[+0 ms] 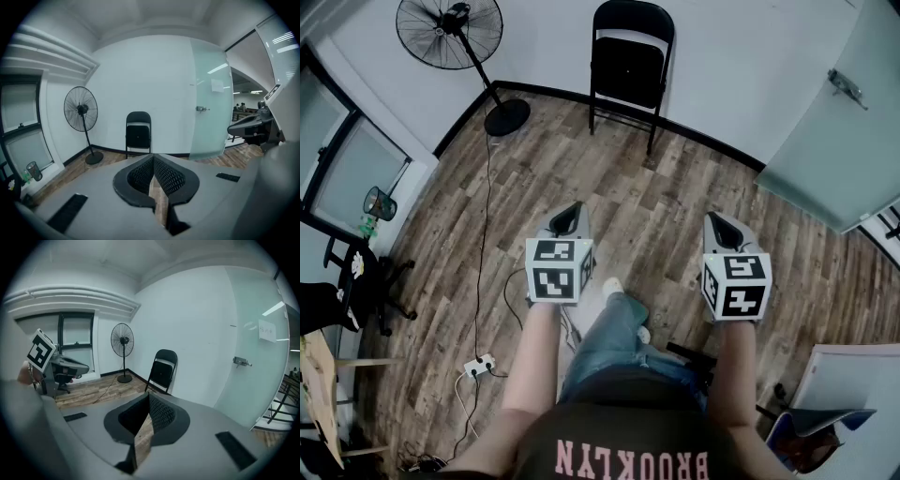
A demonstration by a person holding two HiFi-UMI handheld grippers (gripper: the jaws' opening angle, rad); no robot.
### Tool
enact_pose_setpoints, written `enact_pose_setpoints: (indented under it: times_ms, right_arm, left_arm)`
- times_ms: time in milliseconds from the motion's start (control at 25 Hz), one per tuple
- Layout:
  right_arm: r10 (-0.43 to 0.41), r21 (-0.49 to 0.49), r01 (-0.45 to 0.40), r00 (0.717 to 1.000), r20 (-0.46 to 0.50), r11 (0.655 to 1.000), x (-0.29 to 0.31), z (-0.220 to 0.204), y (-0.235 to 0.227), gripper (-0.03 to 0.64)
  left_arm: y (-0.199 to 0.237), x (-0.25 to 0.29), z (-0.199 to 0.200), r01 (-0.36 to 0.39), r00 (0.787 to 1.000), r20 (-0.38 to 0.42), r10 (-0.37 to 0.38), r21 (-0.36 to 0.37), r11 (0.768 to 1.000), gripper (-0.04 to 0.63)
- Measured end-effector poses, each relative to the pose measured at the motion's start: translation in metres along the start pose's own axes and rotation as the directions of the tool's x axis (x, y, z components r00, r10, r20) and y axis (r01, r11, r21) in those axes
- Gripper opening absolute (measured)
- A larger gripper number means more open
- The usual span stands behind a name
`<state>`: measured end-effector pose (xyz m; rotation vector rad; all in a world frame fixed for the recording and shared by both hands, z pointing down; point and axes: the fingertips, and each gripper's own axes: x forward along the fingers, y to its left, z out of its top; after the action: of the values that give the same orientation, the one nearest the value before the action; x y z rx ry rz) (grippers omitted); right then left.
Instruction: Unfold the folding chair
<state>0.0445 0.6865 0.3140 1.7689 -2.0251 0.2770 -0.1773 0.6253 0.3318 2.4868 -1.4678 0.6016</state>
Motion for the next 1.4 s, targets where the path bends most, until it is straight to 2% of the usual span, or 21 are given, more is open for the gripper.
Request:
enact_pose_setpoints:
  times_ms: [280, 400, 440, 480, 520, 600, 640, 720, 880, 1120, 1280, 1400]
  right_arm:
    - [0.016, 0.092, -0.014, 1.0, -0.023, 0.996, -0.002, -0.014, -0.006, 0.002]
    - [0.028, 0.061, -0.027, 1.0, -0.015, 0.998, 0.001, -0.015, -0.004, 0.006]
    - [0.048, 0.047, -0.047, 0.999, -0.024, 0.998, 0.002, -0.016, 0.0, 0.058]
    - [0.077, 0.043, -0.076, 0.996, -0.033, 0.996, 0.004, -0.018, 0.006, 0.201]
    - [0.106, 0.051, -0.104, 0.994, -0.031, 0.993, 0.004, -0.019, 0.011, 0.295]
    - [0.132, 0.079, -0.133, 0.991, 0.016, 0.988, 0.003, -0.016, 0.015, 0.411]
    - [0.125, 0.085, -0.129, 0.991, 0.048, 0.988, 0.002, -0.014, 0.014, 0.454]
    - [0.093, 0.084, -0.099, 0.992, 0.083, 0.992, 0.0, -0.012, 0.009, 0.507]
    - [0.048, 0.094, -0.054, 0.996, 0.07, 0.994, 0.001, -0.017, -0.002, 0.532]
    - [0.021, 0.128, -0.017, 0.999, -0.031, 0.992, 0.024, -0.032, -0.026, 0.532]
    - [0.033, 0.16, -0.028, 0.999, -0.03, 0.987, 0.05, -0.019, -0.034, 0.531]
    - [0.036, 0.18, -0.031, 0.999, -0.026, 0.983, 0.073, -0.008, -0.041, 0.531]
  left_arm:
    - [-0.003, -0.009, 0.005, -0.018, 0.999, 0.028, 0.018, 0.006, 1.0, 0.002]
    - [-0.005, -0.007, 0.002, -0.007, 1.0, 0.02, 0.007, -0.004, 1.0, 0.002]
    - [-0.006, -0.007, 0.001, 0.002, 1.0, 0.025, -0.002, -0.01, 1.0, 0.007]
    - [-0.007, -0.007, 0.001, 0.012, 0.999, 0.03, -0.012, -0.02, 1.0, 0.046]
    - [-0.009, -0.006, -0.001, 0.023, 0.999, 0.03, -0.022, -0.033, 0.999, 0.121]
    - [-0.014, -0.003, -0.007, 0.042, 0.999, 0.005, -0.042, -0.058, 0.997, 0.348]
    - [-0.016, -0.001, -0.011, 0.043, 0.999, -0.007, -0.043, -0.069, 0.997, 0.44]
    - [-0.015, 0.001, -0.015, 0.026, 0.999, -0.019, -0.028, -0.083, 0.996, 0.504]
    - [-0.011, 0.008, -0.022, 0.0, 0.999, -0.051, -0.007, -0.125, 0.992, 0.569]
    - [0.002, 0.031, -0.013, -0.054, 0.997, -0.062, 0.047, -0.118, 0.992, 0.571]
    - [0.022, 0.056, 0.002, -0.068, 0.996, -0.059, 0.061, -0.118, 0.991, 0.571]
    - [0.04, 0.08, 0.014, -0.079, 0.995, -0.06, 0.074, -0.082, 0.994, 0.571]
